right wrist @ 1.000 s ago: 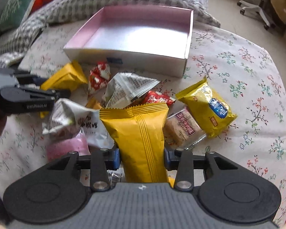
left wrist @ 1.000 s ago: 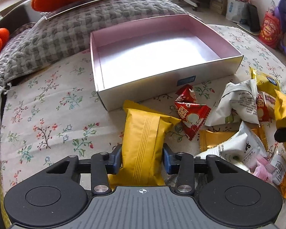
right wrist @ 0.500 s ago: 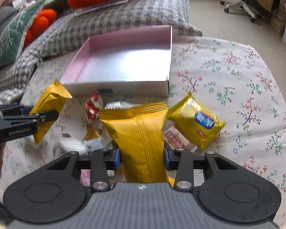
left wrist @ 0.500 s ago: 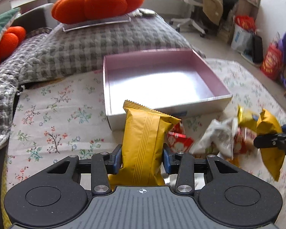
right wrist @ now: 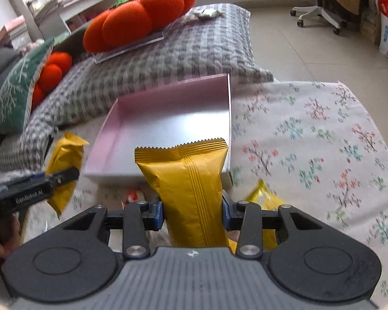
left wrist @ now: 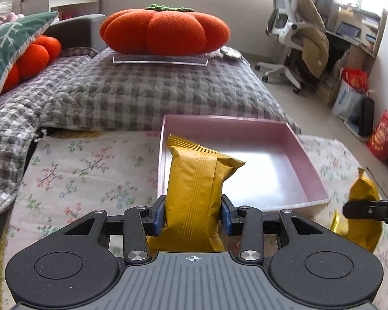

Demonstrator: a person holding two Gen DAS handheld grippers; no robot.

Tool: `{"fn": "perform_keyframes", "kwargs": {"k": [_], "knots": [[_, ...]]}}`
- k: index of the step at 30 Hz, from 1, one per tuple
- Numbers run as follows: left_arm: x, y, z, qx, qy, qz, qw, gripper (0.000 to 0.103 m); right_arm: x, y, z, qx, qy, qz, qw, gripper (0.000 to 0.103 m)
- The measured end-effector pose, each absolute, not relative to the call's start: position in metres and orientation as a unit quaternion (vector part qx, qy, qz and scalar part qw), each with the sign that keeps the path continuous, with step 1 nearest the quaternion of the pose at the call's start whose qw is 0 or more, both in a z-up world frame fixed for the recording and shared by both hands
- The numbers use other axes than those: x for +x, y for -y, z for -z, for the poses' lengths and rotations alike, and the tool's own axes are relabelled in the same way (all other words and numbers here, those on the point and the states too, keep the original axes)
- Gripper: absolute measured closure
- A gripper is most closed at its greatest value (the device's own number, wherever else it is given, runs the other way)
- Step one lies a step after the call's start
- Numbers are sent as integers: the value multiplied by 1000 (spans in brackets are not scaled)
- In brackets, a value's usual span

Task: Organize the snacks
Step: 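Carry both yellow packs with both grippers into the pink box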

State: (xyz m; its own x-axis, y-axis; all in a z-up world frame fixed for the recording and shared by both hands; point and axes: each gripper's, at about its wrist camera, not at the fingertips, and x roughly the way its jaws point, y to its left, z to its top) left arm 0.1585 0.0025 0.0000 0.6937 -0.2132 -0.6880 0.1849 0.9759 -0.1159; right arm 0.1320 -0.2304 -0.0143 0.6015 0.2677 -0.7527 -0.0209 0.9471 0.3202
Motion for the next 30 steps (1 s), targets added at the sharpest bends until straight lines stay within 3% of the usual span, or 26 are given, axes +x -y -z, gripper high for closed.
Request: {"fn": "perform_keyframes", "kwargs": {"k": [14, 30], "knots": [[219, 11, 10, -53, -373, 89, 922, 64, 201, 232, 19, 225, -410, -85, 880, 66], [235, 22, 39, -22, -385, 74, 920, 64, 225, 222, 44, 198, -390, -61, 897, 66]]}}
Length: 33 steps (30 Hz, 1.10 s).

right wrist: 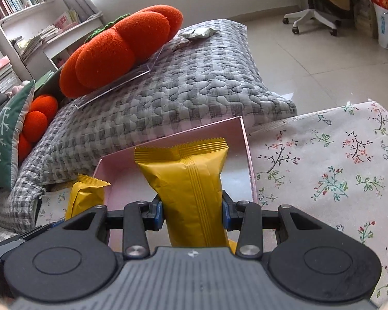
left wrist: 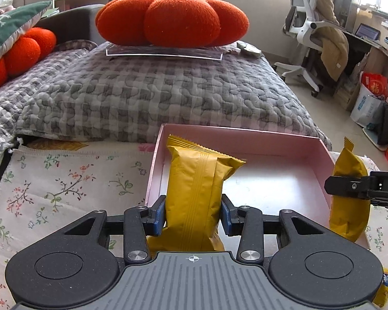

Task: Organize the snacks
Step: 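Carry both yellow packs with both grippers into the pink box, then open both grippers to release the yellow packs inside the box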

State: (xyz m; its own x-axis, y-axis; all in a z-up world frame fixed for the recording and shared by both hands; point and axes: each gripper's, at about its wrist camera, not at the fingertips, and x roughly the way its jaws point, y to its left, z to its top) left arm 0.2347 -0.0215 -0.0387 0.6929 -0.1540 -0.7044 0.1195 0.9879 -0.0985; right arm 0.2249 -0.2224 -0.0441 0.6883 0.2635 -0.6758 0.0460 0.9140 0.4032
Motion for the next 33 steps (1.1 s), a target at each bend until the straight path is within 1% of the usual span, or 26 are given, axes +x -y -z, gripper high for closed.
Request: {"fn": "perform_keyframes", "kwargs": {"k": [3, 4, 6, 9, 10, 11, 14, 15, 18, 20, 22, 25, 28, 31, 33], "knots": [[235, 22, 41, -15, -385, 77, 919, 63, 228, 219, 50, 186, -395, -54, 898, 66], [235, 22, 41, -14, -385, 79, 919, 62, 229, 217, 53, 181, -398, -52, 898, 65], [235, 21, 41, -15, -387, 82, 918, 60, 231, 216, 57, 177, -408, -53, 894, 63], [235, 17, 36, -25, -388, 78, 918, 49, 228, 219, 51, 180, -409, -48, 893, 60], [234, 14, 33, -31, -388, 78, 918, 47, 226, 222, 46, 185, -403, -49, 895, 55], [233, 13, 30, -36, -387, 77, 918, 47, 224, 225, 41, 190, -399, -51, 896, 48], [228, 6, 15, -46, -375, 72, 923, 41, 216, 231, 27, 198, -389, -51, 898, 37], [226, 4, 10, -45, -372, 68, 925, 38, 213, 231, 22, 194, -386, -51, 901, 35], [218, 0, -3, -30, -367, 51, 928, 34, 203, 231, 8, 185, -375, -52, 907, 25], [212, -3, -9, -19, -367, 37, 929, 32, 195, 232, -1, 185, -366, -56, 910, 12], [206, -6, -15, -13, -371, 30, 928, 30, 186, 231, -11, 185, -354, -67, 914, 6], [194, -8, -23, 0, -369, 28, 929, 28, 170, 228, -25, 172, -340, -77, 922, 1], [178, -5, -31, 16, -368, 39, 929, 25, 150, 226, -32, 144, -322, -73, 933, 0], [159, -3, -33, 33, -362, 55, 930, 21, 138, 226, -31, 123, -322, -71, 936, 0], [149, -2, -30, 49, -363, 60, 929, 21, 131, 228, -30, 123, -318, -65, 938, 0]]}}
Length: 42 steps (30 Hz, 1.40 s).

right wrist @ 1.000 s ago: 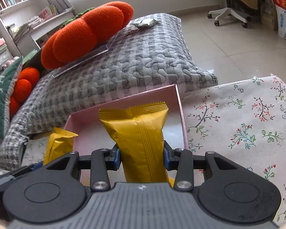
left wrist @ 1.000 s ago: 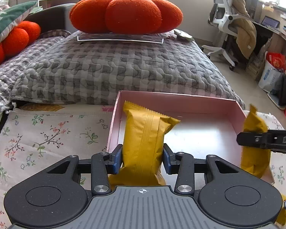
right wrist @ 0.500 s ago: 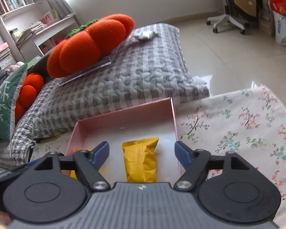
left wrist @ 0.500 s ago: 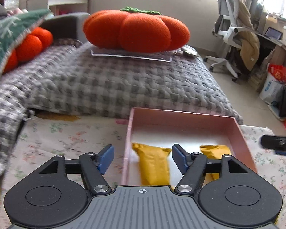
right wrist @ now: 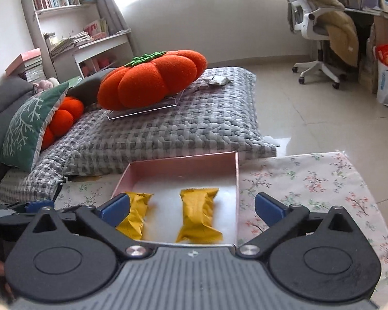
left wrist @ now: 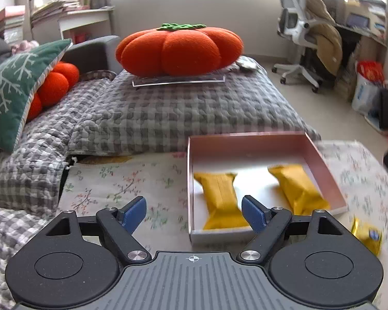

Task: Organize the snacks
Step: 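Open both grippers to release the yellow packs inside the box, then move both grippers back to the snack pile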

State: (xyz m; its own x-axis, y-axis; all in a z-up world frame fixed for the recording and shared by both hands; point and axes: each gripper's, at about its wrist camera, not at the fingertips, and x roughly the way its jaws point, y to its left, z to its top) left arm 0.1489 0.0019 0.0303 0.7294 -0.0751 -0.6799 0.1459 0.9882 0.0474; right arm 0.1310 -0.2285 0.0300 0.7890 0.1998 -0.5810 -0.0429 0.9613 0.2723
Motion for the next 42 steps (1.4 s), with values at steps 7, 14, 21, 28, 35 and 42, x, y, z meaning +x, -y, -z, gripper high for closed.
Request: {"fn": "perform_keyframes", "kwargs": {"k": [7, 14, 21, 28, 35, 42], "knots": [[116, -7, -24, 96, -358, 80, 925, 20, 109, 229, -21, 135, -324, -51, 935, 0], [94, -31, -4, 165, -363, 114, 910, 20, 101, 192, 2, 158, -427, -110, 884, 1], [74, -60, 28, 253, -376, 174, 874, 21, 81, 144, 33, 206, -528, -120, 815, 3], [53, -71, 40, 288, -369, 242, 850, 21, 52, 137, 62, 317, -551, -21, 771, 26], [54, -69, 55, 316, -375, 279, 826, 21, 47, 142, 73, 354, -528, 46, 770, 38], [70, -65, 74, 329, -393, 286, 810, 22, 54, 152, 88, 394, -516, 51, 759, 41]]}}
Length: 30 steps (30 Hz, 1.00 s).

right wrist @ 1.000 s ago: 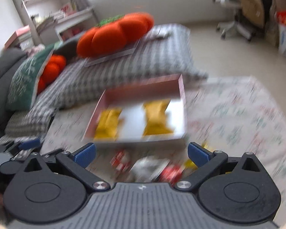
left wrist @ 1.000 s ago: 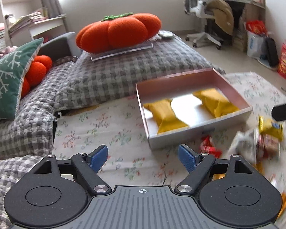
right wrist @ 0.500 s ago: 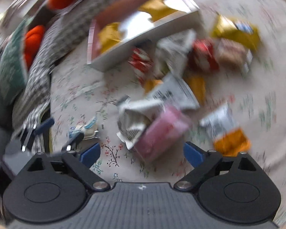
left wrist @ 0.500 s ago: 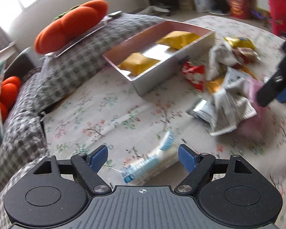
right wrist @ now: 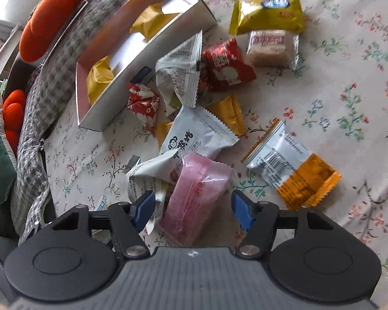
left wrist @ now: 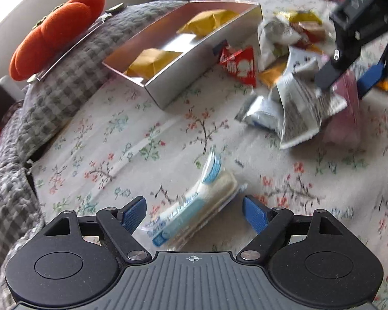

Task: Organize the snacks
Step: 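Grasp white-and-blue wrapped bar with left gripper while right gripper grasps pink packet, then carry the wrapped bar and pink packet with both grippers into the box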

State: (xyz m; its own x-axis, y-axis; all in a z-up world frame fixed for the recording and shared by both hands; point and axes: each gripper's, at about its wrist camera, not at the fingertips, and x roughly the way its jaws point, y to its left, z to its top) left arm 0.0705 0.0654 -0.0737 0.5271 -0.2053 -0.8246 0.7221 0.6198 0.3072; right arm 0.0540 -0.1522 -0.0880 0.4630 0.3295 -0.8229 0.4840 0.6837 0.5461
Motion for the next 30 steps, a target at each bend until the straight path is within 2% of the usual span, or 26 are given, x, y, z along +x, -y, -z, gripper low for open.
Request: {"fn": "perform_keyframes", "kwargs": {"k": [2, 6, 10, 12, 19, 30], "knots": [[75, -65, 74, 315, -398, 286, 812, 28, 57, 150, 91, 400, -513, 46, 758, 43], [79, -66, 72, 289, -412, 297, 811, 54, 63, 149, 92, 402, -495, 45, 769, 46], [77, -60, 71, 288, -416, 295, 811, 70, 66, 151, 89, 401, -481, 31, 779, 54], [81, -58, 71, 277, -423, 285, 814, 74, 68, 149, 88, 393, -474, 26, 788, 64], [88, -59, 67, 237, -443, 254, 826, 83, 66, 155, 81, 385, -457, 25, 801, 72], [103, -80, 44, 107, -451, 221, 858, 87, 66, 163, 63, 371, -426, 26, 825, 72]]}}
